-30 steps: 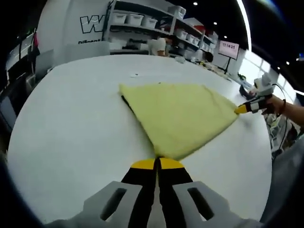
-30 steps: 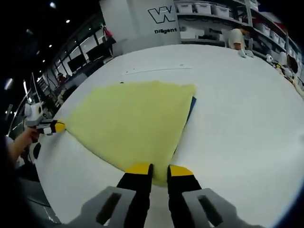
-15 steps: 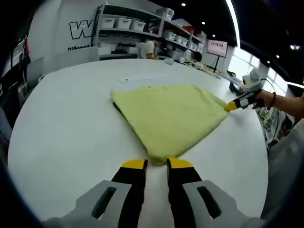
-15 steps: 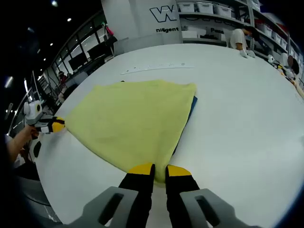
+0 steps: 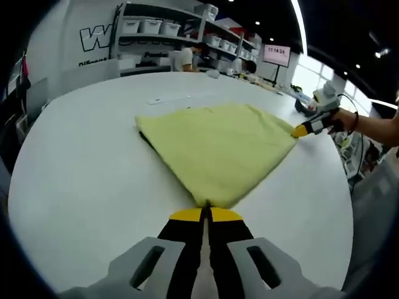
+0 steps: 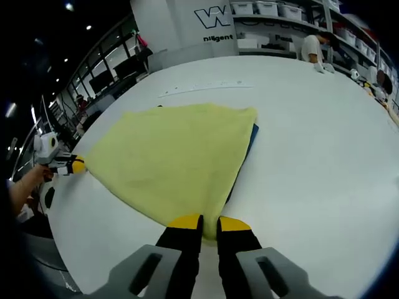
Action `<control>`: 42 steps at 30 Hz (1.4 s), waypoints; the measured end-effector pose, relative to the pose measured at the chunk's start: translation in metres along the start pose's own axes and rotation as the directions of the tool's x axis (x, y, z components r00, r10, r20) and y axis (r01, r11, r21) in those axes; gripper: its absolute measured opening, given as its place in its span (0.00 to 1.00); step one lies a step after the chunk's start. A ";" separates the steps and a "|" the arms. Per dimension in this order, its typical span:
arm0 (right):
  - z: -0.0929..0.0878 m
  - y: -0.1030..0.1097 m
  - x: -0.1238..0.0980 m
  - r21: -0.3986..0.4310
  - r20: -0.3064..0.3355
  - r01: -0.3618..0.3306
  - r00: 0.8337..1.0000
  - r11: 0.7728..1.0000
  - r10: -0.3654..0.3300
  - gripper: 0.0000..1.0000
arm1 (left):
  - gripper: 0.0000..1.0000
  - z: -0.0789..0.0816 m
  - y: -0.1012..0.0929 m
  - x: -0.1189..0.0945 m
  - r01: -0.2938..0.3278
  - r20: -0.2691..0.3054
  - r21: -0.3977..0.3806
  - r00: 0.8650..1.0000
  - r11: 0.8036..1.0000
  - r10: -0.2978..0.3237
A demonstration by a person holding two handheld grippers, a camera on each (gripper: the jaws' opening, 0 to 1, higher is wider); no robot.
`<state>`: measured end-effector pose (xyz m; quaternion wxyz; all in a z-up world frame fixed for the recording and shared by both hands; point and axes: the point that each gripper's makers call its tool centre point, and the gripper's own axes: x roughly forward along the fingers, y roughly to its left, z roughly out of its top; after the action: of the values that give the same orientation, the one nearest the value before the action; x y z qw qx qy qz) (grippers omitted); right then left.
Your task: Fold the garment on the visible template until the final outline fits inside the template.
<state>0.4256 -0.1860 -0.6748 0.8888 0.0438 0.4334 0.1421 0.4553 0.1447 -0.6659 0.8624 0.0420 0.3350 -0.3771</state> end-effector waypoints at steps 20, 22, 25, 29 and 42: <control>0.001 -0.006 -0.002 -0.038 -0.007 0.004 1.000 0.999 -0.004 0.00 | 0.00 -0.008 -0.009 -0.014 0.008 -0.082 0.123 0.997 0.992 0.002; 0.001 -0.007 -0.003 -0.033 -0.009 0.006 1.000 0.999 -0.006 0.00 | 0.00 -0.009 -0.010 -0.014 0.012 -0.087 0.124 0.996 0.992 -0.001; 0.000 -0.006 -0.003 -0.040 -0.011 0.007 1.000 0.999 -0.007 0.00 | 0.00 -0.013 -0.014 -0.017 0.012 -0.100 0.133 0.995 0.991 0.002; -0.002 -0.005 -0.004 -0.038 -0.015 -0.002 1.000 0.999 0.001 0.00 | 0.00 -0.017 -0.018 -0.023 0.010 -0.108 0.143 0.994 0.990 0.005; -0.017 0.020 -0.009 -0.066 -0.051 -0.067 0.997 0.996 0.064 0.00 | 0.00 -0.051 -0.029 -0.056 -0.029 -0.125 0.088 0.991 0.996 0.040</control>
<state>0.4024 -0.1699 -0.6741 0.8739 0.0242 0.4482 0.1867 0.3805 0.1749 -0.6657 0.8431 0.1088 0.3720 -0.3727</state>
